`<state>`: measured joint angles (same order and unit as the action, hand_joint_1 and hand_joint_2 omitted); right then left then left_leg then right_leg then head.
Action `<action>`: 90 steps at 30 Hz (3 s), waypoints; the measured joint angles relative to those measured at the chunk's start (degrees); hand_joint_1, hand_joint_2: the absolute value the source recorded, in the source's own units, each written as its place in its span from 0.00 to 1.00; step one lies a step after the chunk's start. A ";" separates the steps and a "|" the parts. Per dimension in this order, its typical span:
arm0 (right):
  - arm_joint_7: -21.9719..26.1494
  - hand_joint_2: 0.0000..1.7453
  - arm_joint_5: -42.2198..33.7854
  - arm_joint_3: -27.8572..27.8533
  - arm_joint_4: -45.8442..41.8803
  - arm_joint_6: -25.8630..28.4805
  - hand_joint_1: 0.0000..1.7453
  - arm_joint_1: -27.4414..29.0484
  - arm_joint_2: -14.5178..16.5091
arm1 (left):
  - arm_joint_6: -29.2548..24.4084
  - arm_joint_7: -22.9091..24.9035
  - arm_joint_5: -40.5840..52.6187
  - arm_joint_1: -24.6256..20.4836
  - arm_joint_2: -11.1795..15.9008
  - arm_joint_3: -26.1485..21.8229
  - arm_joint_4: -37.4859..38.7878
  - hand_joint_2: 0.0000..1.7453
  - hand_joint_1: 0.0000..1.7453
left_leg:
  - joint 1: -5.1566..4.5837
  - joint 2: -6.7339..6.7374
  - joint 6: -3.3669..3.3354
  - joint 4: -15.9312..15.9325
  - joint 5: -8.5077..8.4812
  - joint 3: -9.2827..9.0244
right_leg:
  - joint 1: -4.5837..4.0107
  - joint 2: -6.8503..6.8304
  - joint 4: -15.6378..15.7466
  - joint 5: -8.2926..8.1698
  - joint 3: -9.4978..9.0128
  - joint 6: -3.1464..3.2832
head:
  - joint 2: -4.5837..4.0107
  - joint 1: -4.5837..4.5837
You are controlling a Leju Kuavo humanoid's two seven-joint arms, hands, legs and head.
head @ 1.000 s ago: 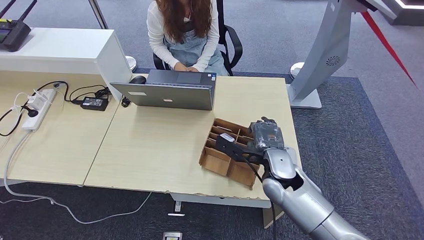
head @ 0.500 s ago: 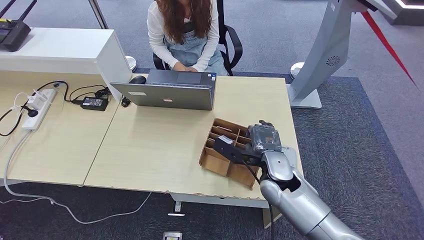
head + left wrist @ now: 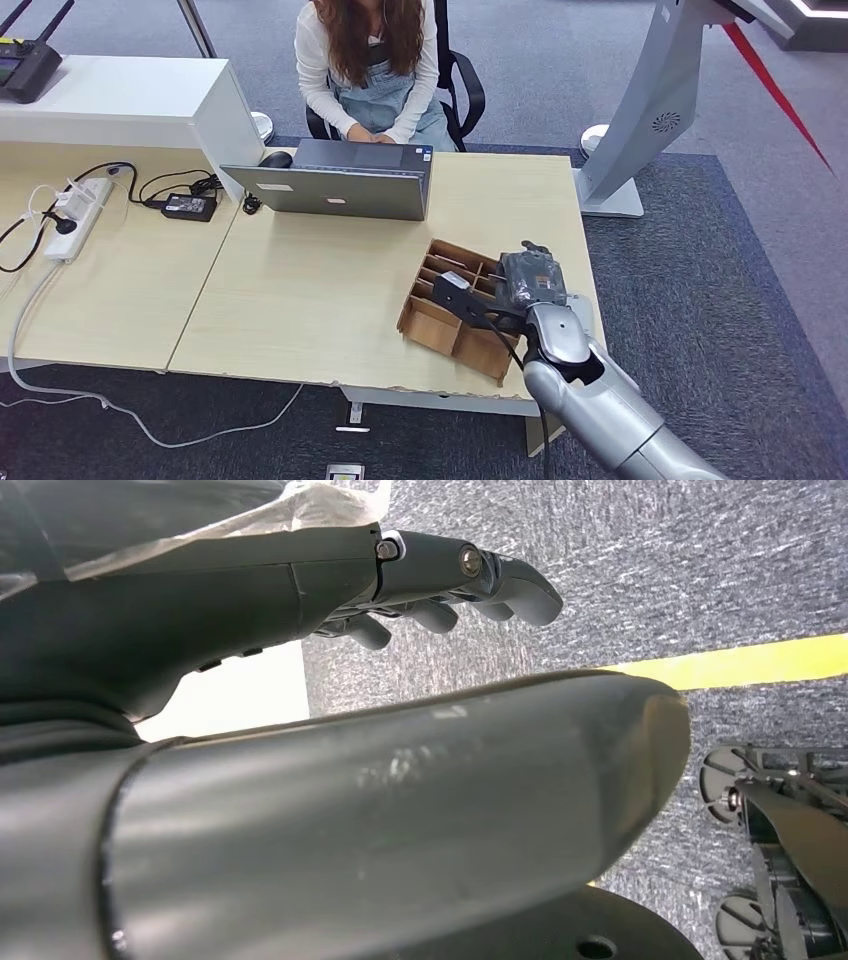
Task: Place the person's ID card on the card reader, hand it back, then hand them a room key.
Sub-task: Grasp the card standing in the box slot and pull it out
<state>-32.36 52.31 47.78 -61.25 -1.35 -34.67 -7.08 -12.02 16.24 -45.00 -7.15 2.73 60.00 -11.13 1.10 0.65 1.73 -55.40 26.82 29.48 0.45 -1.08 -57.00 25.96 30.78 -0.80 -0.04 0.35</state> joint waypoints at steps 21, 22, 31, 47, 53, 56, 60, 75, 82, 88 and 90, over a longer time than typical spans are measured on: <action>0.45 1.00 -0.09 -0.04 0.51 2.49 1.00 0.04 -0.09 | 0.00 0.00 -0.01 0.00 -0.02 0.02 0.00 0.00 0.00 | 0.00 0.00 0.00 -0.01 0.00 -0.01 | 0.00 0.00 0.00 0.00 0.00 0.00 | 0.00 0.00; 0.45 1.00 -0.09 -0.04 0.51 2.49 1.00 0.04 -0.09 | 0.00 0.00 -0.01 0.00 -0.02 0.02 0.00 0.00 0.00 | 0.00 0.00 0.00 -0.01 0.00 -0.01 | 0.00 0.00 0.00 0.00 0.00 0.00 | 0.00 0.00; 0.64 1.00 0.06 -0.14 0.48 3.74 1.00 0.12 -0.14 | -0.02 -0.03 0.00 0.00 -0.02 0.02 0.00 0.00 0.00 | 0.00 0.00 0.00 -0.01 0.00 -0.01 | 0.00 0.00 0.00 0.00 0.00 0.00 | 0.00 0.00; 2.38 1.00 2.40 -1.53 -6.83 8.05 1.00 2.35 -0.98 | -0.62 -0.26 -0.26 0.01 -0.28 -0.01 0.00 0.00 0.00 | 0.00 0.01 0.00 0.00 0.00 0.00 | 0.00 0.00 0.00 0.00 0.01 0.00 | 0.00 0.00; 2.39 1.00 2.40 -1.88 -8.37 8.07 1.00 2.64 -1.29 | -0.68 -0.26 -0.26 0.01 -0.37 -0.01 0.00 0.00 0.00 | 0.00 0.01 0.00 -0.01 0.00 0.01 | 0.00 0.00 0.00 0.00 0.01 0.00 | 0.00 0.00; 2.51 1.00 2.54 -2.20 -8.88 8.25 1.00 2.75 -1.40 | -0.68 -0.27 -0.27 0.01 -0.41 -0.02 0.00 0.00 0.00 | 0.00 0.00 0.00 -0.01 0.00 0.01 | 0.00 0.00 0.00 0.00 0.02 0.00 | 0.00 0.00; 3.21 1.00 3.62 -2.40 -10.14 9.17 1.00 2.86 -1.45 | -0.80 -0.33 -0.44 0.01 -0.43 -0.03 0.00 0.00 0.00 | 0.00 0.01 0.00 0.00 0.00 0.01 | 0.00 0.00 0.00 0.00 0.02 0.00 | 0.00 0.00; 8.67 1.00 6.54 -3.73 -24.48 16.00 1.00 4.04 -1.85 | -1.82 -0.37 -0.70 0.07 -0.70 -0.05 -0.01 0.00 0.00 | -0.01 0.01 0.00 -0.01 0.00 0.00 | 0.01 0.00 0.00 0.00 0.02 0.00 | 0.00 0.00; 9.97 1.00 7.40 -5.10 -31.24 17.81 1.00 4.83 -2.02 | -1.72 -0.40 -0.66 0.06 -0.81 -0.05 0.00 0.00 0.00 | 0.00 0.01 0.00 -0.01 0.00 0.00 | 0.01 0.00 0.00 0.00 0.01 0.00 | 0.00 0.00; 10.56 1.00 7.45 -5.44 -34.61 18.51 1.00 4.99 -2.01 | -1.53 -0.44 -0.56 0.05 -0.81 -0.05 -0.01 0.00 0.00 | 0.00 0.01 0.00 -0.01 0.00 0.00 | 0.01 0.00 0.00 0.00 0.01 0.00 | 0.00 0.00; 11.05 1.00 7.43 -5.55 -35.48 19.21 1.00 5.01 -1.97 | -1.47 -0.49 -0.44 0.05 -0.81 -0.05 0.00 0.00 0.00 | 0.00 0.01 0.00 -0.01 0.00 0.01 | 0.01 0.00 0.00 0.00 0.01 0.00 | 0.00 0.00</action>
<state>-21.31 59.74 42.23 -96.73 17.86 -29.67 -9.05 -13.49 15.75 -45.45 -7.10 1.92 59.95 -11.13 1.10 0.66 1.73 -55.40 26.81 29.49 0.46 -1.08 -57.00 25.95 30.79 -0.80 -0.04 0.35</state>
